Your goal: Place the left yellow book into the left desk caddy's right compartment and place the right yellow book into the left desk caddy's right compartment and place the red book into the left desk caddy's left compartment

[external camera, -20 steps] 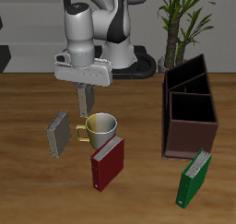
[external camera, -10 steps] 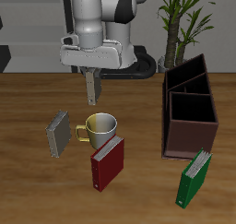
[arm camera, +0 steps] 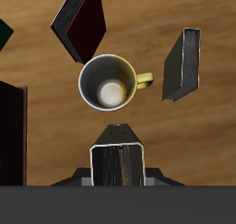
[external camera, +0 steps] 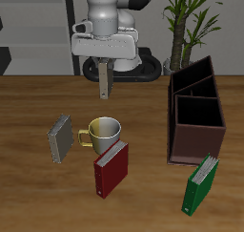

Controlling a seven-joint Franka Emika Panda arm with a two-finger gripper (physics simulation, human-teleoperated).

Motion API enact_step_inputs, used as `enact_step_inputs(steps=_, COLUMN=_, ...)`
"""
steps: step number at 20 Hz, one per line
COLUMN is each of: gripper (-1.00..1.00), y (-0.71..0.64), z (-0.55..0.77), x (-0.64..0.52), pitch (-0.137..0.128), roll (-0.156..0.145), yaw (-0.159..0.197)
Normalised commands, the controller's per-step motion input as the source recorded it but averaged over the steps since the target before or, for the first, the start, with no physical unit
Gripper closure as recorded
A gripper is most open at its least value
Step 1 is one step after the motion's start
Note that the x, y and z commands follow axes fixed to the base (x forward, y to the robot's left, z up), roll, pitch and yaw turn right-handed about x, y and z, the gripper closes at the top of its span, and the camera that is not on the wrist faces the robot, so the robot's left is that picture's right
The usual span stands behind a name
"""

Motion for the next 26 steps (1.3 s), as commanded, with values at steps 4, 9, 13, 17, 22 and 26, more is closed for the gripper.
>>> enact_step_inputs(steps=4, gripper=1.0, y=0.19, z=0.36, x=0.07, pitch=0.001, roll=-0.058, yaw=-0.037)
enact_step_inputs(steps=9, gripper=1.0, y=0.2, z=0.22, x=0.06, pitch=0.031, roll=-0.022, yaw=-0.031)
enact_step_inputs(steps=13, gripper=1.0, y=0.27, z=0.33, x=0.08, pitch=-0.012, roll=-0.036, yaw=-0.01)
enact_step_inputs(steps=17, gripper=1.0, y=0.4, z=0.27, x=0.13, pitch=0.014, roll=-0.096, yaw=-0.005)
enact_step_inputs(steps=22, gripper=1.0, y=0.7, z=0.35, x=0.23, pitch=0.018, roll=-0.099, yaw=0.014)
enact_step_inputs(steps=26, gripper=1.0, y=0.59, z=0.26, x=0.22, pitch=0.021, roll=0.018, yaw=0.004)
